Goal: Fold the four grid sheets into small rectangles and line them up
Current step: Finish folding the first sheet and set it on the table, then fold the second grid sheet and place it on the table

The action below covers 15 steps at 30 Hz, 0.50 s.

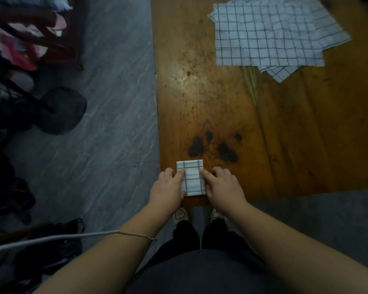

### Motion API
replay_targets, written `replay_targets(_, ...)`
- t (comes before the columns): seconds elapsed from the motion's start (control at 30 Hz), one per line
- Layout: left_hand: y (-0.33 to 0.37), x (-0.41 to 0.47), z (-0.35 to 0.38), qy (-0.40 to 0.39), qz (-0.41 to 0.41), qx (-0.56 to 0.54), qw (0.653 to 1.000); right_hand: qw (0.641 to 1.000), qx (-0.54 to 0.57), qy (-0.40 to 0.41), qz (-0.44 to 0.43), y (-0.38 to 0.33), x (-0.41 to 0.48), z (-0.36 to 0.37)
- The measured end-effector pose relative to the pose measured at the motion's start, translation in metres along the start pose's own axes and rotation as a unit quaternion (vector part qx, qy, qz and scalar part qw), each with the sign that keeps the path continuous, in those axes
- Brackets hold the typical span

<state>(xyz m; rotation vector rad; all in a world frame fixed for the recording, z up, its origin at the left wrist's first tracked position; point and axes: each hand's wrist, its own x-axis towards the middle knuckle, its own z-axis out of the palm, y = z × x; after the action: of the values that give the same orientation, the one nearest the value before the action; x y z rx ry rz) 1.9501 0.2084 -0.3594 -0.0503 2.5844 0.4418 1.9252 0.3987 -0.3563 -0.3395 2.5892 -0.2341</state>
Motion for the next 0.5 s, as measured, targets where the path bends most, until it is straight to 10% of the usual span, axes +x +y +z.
replay_targets(0.5, 0.245, -0.007, -0.097, 0.134, 0.217, 0.045, 0.966, 0.957, 0.113, 0.218, 0.152, 0.180, -0.139, -0.147)
